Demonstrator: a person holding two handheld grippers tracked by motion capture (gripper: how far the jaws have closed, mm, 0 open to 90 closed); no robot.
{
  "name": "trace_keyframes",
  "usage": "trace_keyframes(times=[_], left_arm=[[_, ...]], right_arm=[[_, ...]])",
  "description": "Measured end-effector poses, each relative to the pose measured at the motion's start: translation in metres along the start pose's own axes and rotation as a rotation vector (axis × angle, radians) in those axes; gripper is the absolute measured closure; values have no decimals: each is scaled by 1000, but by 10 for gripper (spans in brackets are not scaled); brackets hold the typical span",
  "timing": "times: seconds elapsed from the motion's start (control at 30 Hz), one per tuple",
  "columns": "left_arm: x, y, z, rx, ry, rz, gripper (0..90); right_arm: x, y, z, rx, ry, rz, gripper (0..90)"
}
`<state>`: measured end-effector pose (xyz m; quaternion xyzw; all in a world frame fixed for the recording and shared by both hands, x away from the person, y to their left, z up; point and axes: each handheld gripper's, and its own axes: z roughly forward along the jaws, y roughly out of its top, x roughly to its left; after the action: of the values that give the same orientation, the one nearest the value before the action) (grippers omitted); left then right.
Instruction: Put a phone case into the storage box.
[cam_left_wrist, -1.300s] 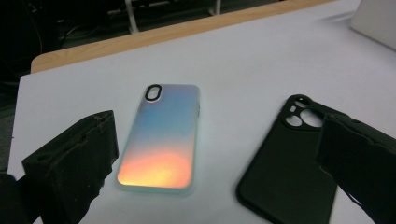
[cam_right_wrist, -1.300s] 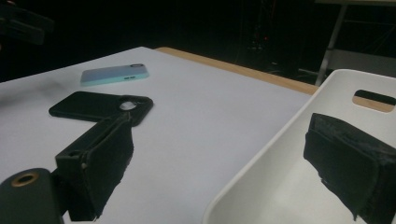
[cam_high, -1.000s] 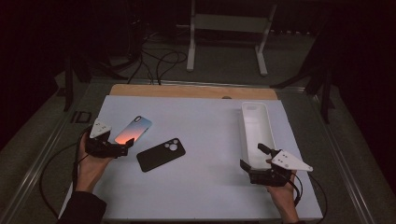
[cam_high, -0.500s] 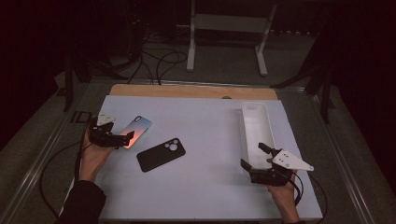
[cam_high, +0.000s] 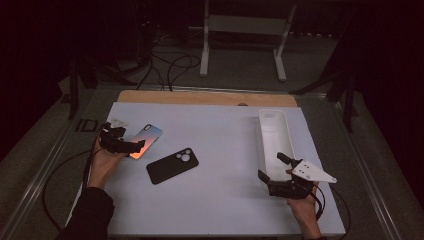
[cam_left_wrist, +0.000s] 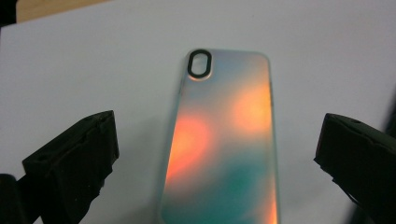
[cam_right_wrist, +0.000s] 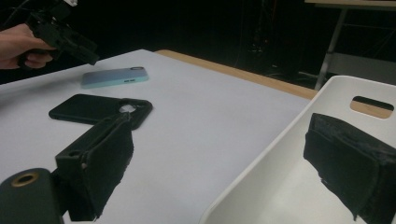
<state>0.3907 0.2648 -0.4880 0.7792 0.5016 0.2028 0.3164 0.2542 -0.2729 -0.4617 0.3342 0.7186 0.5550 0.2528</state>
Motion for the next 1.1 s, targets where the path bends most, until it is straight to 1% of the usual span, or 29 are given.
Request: trace_keyframes(times=[0.13,0.17,0.27,0.3,0.33,0.4,0.63,0.83,0.93,1.0,1.1], left_arm=[[3,0,7,37,-4,-4,0],[3,0,9,48,2,-2,0],[5,1,13,68,-3,-11,0],[5,1,13,68,-3,-11,0],[5,1,17,83,-10,-9,0],[4,1,20,96,-11,-1,0],[2,-2,32,155,-23,-8,0],[1,-5,38,183,-26,-11,0],[0,-6,41,198,-30,-3,1],[-2,-7,43,208,-23,9,5],[-2,-7,42,213,-22,6,13]], right_arm=[[0,0,0,0,1,0,85],[0,0,0,0,1,0,85],[0,0,0,1,0,-1,85],[0,0,0,1,0,-1,85],[0,0,0,0,1,-2,85],[-1,0,0,1,1,-1,85],[-1,0,0,0,1,1,85],[-1,0,0,0,0,2,85],[-1,0,0,-1,0,1,85],[-1,0,0,-1,1,2,85],[-2,0,-1,1,-1,4,85]])
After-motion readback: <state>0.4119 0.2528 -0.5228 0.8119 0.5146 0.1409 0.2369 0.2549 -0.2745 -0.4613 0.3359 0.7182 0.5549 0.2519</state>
